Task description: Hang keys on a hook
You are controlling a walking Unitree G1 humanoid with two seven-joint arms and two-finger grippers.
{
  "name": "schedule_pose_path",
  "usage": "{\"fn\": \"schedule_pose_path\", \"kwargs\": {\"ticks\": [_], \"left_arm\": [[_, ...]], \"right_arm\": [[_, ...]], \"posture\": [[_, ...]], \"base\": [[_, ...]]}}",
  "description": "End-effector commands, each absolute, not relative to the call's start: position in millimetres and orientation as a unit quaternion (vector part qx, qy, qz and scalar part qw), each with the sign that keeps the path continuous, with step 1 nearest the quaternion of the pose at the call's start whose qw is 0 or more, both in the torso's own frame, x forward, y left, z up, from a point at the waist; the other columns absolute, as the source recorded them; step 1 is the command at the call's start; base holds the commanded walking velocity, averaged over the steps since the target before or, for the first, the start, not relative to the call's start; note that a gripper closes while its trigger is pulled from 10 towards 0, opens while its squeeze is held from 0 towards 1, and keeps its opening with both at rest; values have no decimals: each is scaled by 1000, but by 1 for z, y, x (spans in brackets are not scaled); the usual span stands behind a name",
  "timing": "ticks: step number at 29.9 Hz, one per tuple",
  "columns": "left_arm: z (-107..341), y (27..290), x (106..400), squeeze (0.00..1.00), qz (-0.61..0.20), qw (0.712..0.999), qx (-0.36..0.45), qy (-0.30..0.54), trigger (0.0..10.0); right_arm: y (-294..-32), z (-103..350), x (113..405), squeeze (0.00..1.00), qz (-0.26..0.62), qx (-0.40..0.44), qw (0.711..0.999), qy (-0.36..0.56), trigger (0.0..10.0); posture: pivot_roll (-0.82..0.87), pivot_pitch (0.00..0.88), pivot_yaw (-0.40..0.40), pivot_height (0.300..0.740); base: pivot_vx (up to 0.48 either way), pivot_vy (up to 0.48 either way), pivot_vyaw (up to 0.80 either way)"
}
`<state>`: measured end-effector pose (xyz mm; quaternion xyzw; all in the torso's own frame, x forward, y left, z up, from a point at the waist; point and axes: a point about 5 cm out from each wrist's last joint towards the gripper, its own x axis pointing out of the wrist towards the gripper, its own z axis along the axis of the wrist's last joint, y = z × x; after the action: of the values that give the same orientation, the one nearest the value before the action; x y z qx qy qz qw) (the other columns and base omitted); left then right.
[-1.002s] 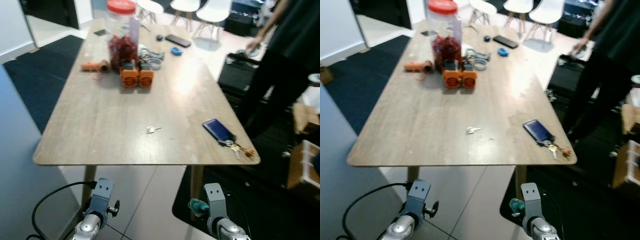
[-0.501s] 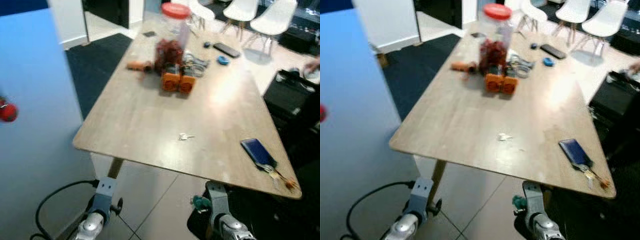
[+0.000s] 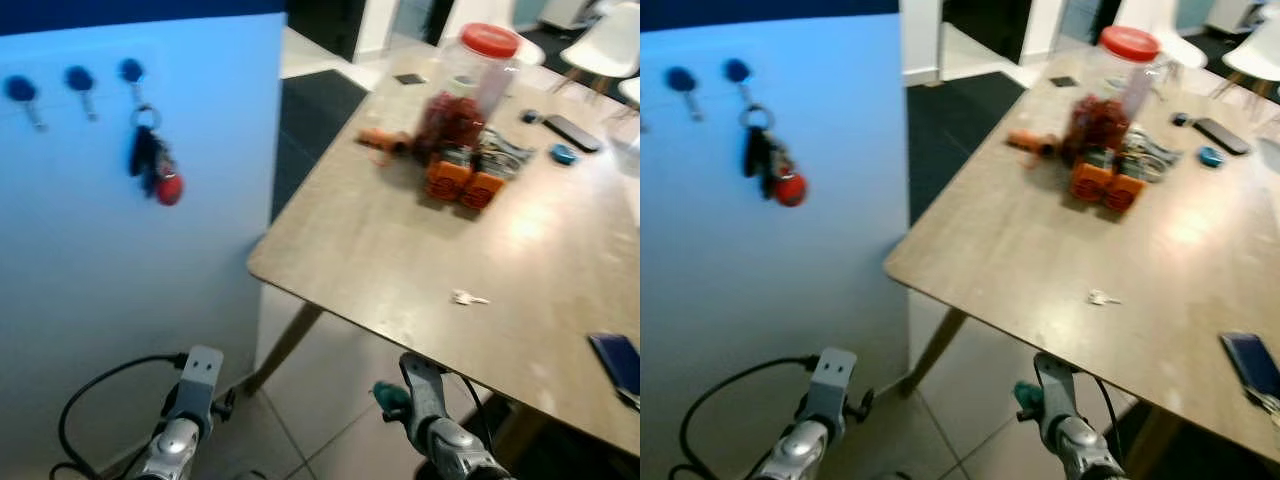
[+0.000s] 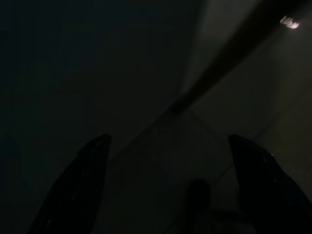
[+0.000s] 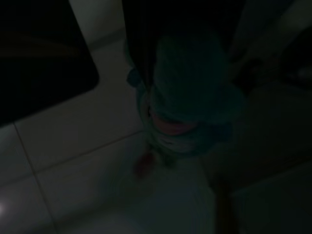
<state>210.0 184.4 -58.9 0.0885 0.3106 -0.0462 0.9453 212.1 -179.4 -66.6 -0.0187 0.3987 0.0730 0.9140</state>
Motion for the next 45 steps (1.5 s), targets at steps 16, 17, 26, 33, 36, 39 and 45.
{"fn": "schedule_pose_path", "kwargs": {"ticks": [16, 17, 26, 33, 36, 39, 45], "left_arm": [[-61, 181, 208, 0, -49, 943, 81, 319, 10000], [-61, 181, 208, 0, -49, 943, 81, 319, 10000], [-61, 181, 208, 0, -55, 942, 85, 320, 10000], [-63, 181, 207, 0, -60, 937, 87, 332, 10000], [-63, 181, 206, 0, -60, 937, 88, 334, 10000], [-64, 182, 206, 0, -61, 934, 93, 339, 10000], [-65, 183, 205, 0, -65, 932, 98, 344, 10000]], "right_arm": [[-182, -66, 212, 0, 71, -24, 913, 400, 10000], [-182, -66, 212, 0, 71, -24, 913, 400, 10000], [-182, -70, 206, 0, 63, -16, 911, 408, 10000], [-183, -77, 192, 0, 36, 12, 905, 424, 10000], [-183, -79, 190, 0, 32, 17, 904, 426, 10000], [-184, -83, 181, 0, 18, 29, 900, 435, 10000], [-188, -88, 170, 0, -2, 40, 894, 446, 10000]], "posture": [[99, 14, -139, 740], [99, 14, -139, 740], [97, 4, -133, 740], [97, 0, -126, 740], [97, 0, -126, 740], [97, 0, -117, 740], [92, 10, -104, 740]], "base": [[0, 0, 800], [0, 0, 800], [0, 0, 800], [0, 0, 800], [0, 0, 800], [0, 0, 800], [0, 0, 800]]}}
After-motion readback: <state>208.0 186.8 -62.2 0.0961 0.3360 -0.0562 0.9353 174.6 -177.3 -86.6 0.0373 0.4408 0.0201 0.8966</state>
